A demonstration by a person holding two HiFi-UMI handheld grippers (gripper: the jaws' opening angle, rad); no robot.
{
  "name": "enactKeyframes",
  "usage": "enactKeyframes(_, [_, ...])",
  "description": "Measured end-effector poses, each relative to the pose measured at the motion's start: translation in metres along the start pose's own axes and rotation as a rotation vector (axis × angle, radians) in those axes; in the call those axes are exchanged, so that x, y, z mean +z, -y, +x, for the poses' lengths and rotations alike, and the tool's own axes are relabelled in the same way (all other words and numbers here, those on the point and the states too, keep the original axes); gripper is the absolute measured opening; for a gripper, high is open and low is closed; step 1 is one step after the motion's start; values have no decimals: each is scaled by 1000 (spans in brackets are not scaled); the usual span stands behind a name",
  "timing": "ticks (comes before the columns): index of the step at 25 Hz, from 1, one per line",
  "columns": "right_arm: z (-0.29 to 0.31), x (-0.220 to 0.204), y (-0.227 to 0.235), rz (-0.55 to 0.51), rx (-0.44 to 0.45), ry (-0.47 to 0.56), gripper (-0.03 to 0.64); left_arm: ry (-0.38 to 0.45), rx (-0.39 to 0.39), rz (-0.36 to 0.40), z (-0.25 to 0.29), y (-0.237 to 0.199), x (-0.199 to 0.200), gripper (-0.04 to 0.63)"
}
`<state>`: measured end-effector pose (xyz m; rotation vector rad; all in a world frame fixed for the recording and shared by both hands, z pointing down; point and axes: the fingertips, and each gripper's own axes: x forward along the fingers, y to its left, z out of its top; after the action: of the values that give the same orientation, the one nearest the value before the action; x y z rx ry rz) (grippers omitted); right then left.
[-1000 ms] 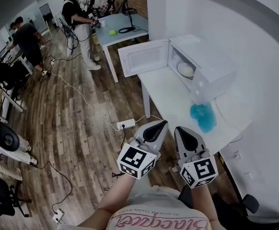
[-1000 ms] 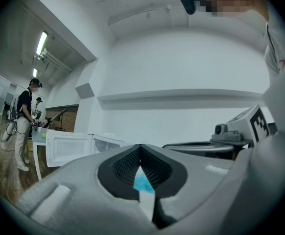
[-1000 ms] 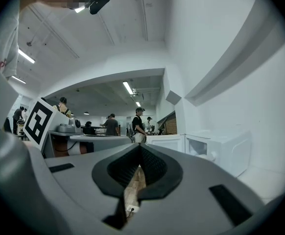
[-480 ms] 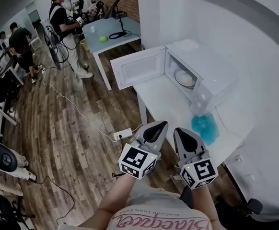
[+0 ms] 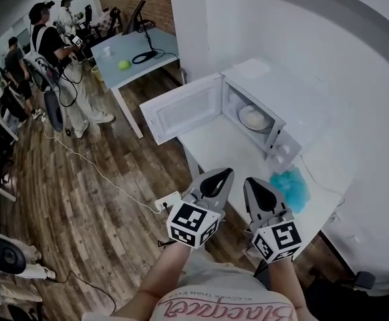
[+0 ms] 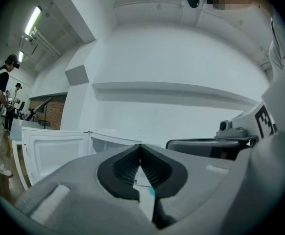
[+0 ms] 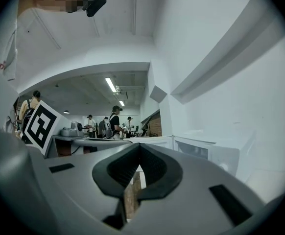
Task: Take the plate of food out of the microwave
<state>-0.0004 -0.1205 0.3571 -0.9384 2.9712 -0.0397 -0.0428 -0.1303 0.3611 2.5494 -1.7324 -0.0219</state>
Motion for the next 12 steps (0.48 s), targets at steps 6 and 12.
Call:
enactKeyframes(6, [40,-4,7,-8,-66,-23,9,-10,-91,15,17,-29,2,6])
enactKeyframes(12, [71,-6,8,-16,-121,-33,11,-22,-144,17,28,-59,0,6])
